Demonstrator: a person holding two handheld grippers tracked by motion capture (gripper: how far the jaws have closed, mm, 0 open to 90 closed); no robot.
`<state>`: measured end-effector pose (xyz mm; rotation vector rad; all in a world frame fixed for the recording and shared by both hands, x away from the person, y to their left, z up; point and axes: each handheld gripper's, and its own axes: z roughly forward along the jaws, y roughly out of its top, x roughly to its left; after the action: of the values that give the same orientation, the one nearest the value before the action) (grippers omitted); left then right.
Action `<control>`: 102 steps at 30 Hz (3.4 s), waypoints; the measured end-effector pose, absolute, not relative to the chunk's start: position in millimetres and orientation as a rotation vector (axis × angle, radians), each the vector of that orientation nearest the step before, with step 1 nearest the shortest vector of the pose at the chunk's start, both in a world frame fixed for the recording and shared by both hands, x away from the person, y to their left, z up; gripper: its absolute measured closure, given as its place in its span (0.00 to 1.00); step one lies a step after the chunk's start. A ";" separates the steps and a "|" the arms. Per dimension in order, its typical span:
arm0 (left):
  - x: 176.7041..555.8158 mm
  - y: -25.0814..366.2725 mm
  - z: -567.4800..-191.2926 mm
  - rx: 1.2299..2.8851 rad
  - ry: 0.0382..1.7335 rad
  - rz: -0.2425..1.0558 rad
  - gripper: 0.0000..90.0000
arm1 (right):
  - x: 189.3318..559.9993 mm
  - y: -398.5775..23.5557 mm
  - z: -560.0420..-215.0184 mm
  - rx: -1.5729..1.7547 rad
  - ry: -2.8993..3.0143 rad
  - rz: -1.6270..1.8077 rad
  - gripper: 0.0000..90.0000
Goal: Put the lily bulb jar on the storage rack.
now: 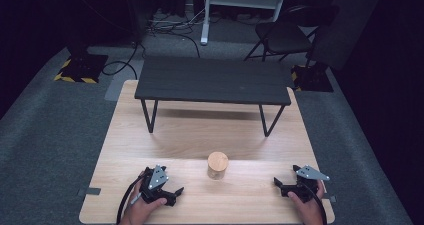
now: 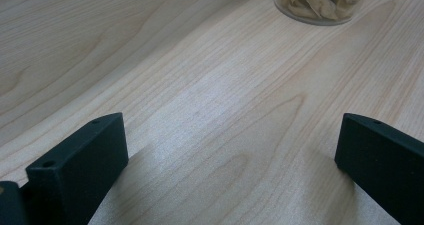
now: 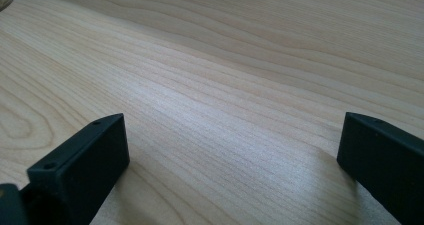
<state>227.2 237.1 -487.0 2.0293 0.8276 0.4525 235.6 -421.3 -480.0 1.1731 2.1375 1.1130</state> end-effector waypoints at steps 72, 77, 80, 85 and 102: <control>322.6 112.2 -409.8 2.213 0.443 0.293 0.03 | 234.7 -422.1 -479.8 1.166 2.143 1.115 0.00; 319.0 103.1 -413.4 2.223 0.416 0.368 0.12 | 234.7 -422.1 -479.8 1.167 2.144 1.116 0.00; 317.7 103.3 -416.8 2.199 0.416 0.391 0.21 | 234.7 -422.2 -479.8 1.166 2.144 1.116 0.00; 318.1 104.9 -422.0 2.165 0.433 0.378 0.24 | 234.7 -422.2 -479.8 1.166 2.144 1.116 0.00; 320.5 108.7 -411.2 2.180 0.477 0.327 0.26 | 234.8 -422.2 -479.8 1.166 2.144 1.116 0.00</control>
<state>320.5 108.7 -411.2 2.1799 0.4772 0.3270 234.8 -422.2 -479.8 1.1662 2.1442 1.1164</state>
